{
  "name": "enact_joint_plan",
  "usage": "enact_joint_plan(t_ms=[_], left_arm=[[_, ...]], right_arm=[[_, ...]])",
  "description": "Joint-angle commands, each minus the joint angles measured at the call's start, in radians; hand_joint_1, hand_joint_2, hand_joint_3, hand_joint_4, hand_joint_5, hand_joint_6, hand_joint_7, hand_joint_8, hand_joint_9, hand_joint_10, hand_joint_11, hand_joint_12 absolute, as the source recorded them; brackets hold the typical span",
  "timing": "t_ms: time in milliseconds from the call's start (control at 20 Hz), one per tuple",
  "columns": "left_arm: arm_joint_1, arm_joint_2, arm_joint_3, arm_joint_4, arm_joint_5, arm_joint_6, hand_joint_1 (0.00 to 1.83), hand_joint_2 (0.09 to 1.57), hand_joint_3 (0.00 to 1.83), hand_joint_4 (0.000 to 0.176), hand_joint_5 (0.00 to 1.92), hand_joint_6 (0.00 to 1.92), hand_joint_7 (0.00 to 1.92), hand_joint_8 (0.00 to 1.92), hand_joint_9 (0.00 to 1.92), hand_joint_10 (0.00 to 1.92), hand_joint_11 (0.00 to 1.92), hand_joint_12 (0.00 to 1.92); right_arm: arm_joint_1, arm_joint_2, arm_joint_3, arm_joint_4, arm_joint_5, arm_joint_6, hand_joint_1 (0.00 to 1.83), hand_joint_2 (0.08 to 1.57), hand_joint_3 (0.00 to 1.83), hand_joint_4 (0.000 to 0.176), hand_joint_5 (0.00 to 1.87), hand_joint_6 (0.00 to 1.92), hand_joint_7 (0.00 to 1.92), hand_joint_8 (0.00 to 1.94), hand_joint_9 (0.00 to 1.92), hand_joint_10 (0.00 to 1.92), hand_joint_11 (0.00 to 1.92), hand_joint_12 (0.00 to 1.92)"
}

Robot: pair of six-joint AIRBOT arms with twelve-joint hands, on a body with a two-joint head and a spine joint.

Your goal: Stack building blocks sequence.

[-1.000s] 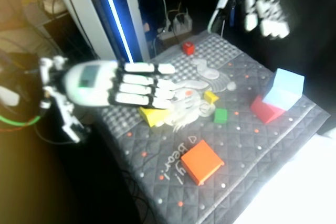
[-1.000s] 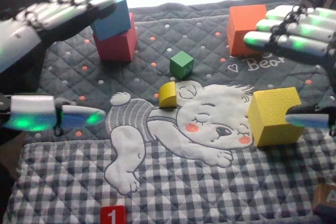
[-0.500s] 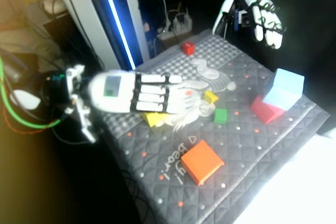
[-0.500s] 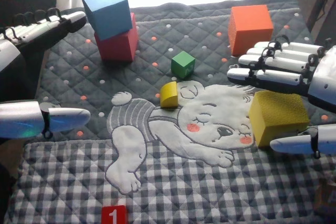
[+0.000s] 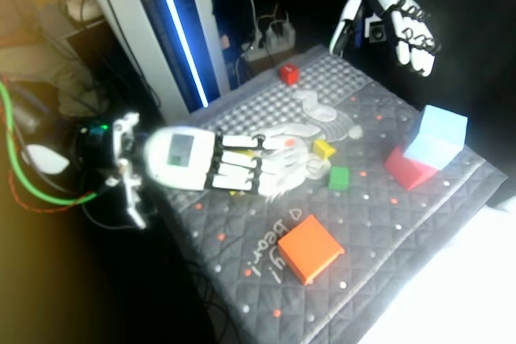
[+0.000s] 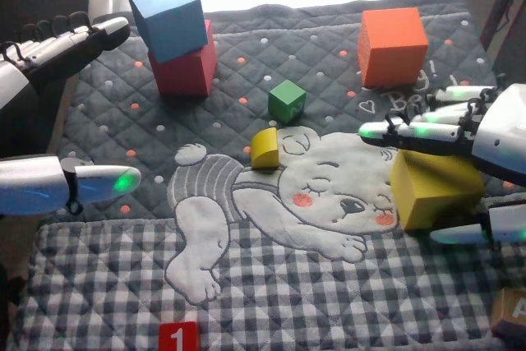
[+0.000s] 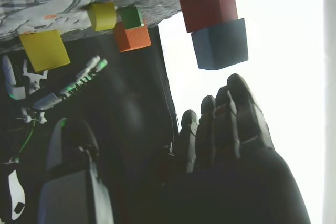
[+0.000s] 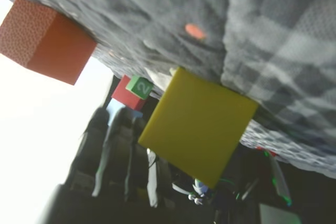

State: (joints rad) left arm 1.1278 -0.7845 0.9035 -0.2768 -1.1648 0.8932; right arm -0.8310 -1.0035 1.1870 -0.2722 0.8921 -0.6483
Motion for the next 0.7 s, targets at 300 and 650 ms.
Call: enact_joint_plan(t_ms=[300,650], left_arm=[[0.004,-0.015,0.007,-0.004,-0.128,-0.019,0.72,0.96,0.0,0.103,0.16,0.0,0.17,0.0,0.14,0.0,0.0,0.62],[0.01,-0.017,0.011,-0.006,-0.134,-0.027,0.75,0.95,0.0,0.108,0.17,0.0,0.17,0.0,0.14,0.0,0.0,0.64]], right_arm=[[0.016,0.004,0.007,0.038,0.108,0.007,1.24,1.2,0.0,0.0,0.82,1.03,0.84,1.39,0.7,1.34,0.53,1.72],[0.153,0.011,0.043,0.076,0.232,0.005,1.21,1.2,0.0,0.001,0.8,1.23,0.83,1.24,0.87,1.18,0.96,1.47]])
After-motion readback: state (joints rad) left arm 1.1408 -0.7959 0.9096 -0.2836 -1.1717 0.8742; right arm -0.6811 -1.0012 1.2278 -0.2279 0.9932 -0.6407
